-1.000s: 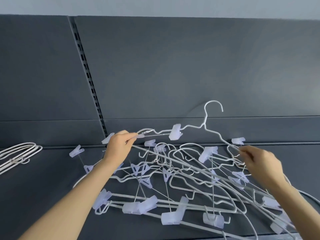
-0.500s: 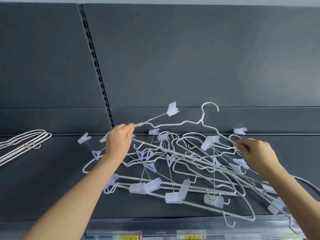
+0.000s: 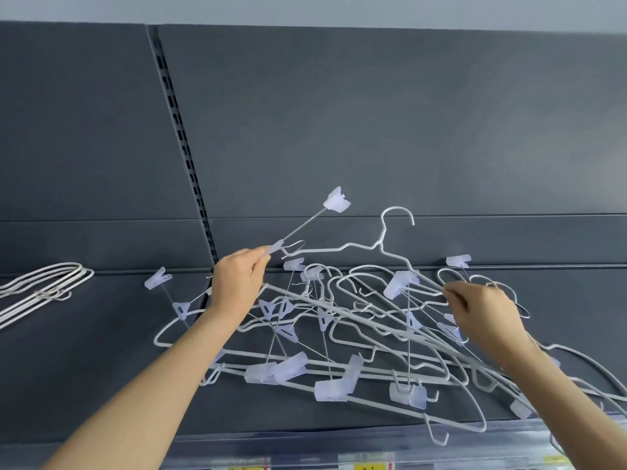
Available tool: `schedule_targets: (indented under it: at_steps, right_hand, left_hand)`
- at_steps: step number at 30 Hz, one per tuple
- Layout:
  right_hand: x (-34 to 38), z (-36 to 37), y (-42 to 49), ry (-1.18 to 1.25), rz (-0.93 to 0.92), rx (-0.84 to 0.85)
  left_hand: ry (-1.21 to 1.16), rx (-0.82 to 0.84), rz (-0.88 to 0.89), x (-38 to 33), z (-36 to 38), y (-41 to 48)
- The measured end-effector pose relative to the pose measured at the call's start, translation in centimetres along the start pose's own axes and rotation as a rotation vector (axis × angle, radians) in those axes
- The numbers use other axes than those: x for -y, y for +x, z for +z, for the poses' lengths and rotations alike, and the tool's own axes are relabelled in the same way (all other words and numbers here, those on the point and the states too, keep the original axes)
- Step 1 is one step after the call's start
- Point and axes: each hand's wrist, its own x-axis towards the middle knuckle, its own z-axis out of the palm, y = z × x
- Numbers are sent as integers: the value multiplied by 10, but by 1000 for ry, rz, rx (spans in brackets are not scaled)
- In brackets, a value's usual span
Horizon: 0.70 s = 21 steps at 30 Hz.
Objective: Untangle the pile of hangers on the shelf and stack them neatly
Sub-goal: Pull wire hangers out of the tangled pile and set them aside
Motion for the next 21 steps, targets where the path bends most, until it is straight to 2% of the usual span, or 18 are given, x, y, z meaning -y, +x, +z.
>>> schedule_targets:
  at_steps: [5,15,18,21]
  right_hand:
    - [-5,-10,-10,21,96,-22]
    - [-37,-28,-14,41,301,-35]
    - [-40,-31,-12,66,330,-57]
    - [-39,-27,-10,94,332,-72]
  left_hand:
    - [7,-16,-150,8,-6,5]
    - [246,20,-246,46,-13,0]
    - [248,147,-187,58,-15,-20]
    - [194,473,-126,61,-20,-34]
